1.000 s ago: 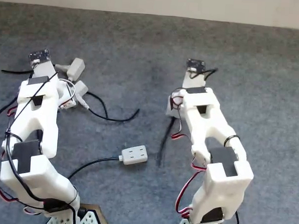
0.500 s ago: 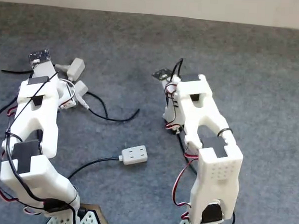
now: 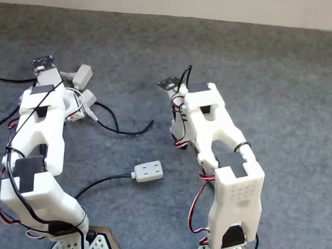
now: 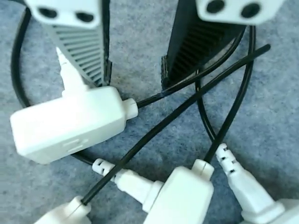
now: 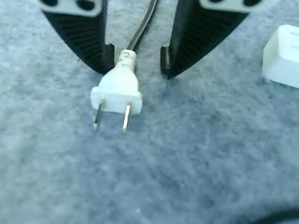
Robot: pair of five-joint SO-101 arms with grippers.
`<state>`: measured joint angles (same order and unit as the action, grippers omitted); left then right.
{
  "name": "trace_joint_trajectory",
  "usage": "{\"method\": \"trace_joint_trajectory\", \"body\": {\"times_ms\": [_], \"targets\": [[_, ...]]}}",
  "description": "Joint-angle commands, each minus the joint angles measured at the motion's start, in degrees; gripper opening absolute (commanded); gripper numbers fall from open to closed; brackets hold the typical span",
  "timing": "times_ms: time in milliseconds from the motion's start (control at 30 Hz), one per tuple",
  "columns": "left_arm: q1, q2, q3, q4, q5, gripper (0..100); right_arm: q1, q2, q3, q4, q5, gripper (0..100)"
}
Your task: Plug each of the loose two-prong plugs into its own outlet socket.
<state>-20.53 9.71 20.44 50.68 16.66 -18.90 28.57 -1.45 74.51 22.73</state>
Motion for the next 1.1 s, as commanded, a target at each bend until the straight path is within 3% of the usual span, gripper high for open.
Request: {"method": "trace_joint_trajectory", "body": {"times_ms": [0, 100, 433, 533, 767, 933, 1067], "targets": [[0.9, -0.3, -0.2, -0.5, -0.3, 19, 1.2, -1.0, -0.2, -2.6, -0.5, 13.9], [0.9, -0.3, -0.2, -0.5, -0.3, 19, 1.2, -1.0, -0.2, -2.6, -0.5, 0.5], [0.9, -0.8, -0.9, -0.3, -1.1, 20, 3.6, -2.2, -1.3, 0.4, -0.3, 0.7], [1.0, -0.8, -3.6, 1.6, -12.1, 20, 3.7, -7.1, -5.5, 5.1, -5.0, 0.6], [5.5, -0.9, -24.3, 28.1, -33.4, 20, 1.6, -28.2, 3.3, -2.9, -7.0, 0.6], [9.0, -0.9, -40.4, 44.0, -43.2, 22, -3.9, -48.4, 30.2, -21.7, -6.9, 0.6], [9.3, -1.0, -50.5, 49.4, -45.6, 29, -10.8, -61.3, 52.4, -36.8, -6.9, 0.5]]}}
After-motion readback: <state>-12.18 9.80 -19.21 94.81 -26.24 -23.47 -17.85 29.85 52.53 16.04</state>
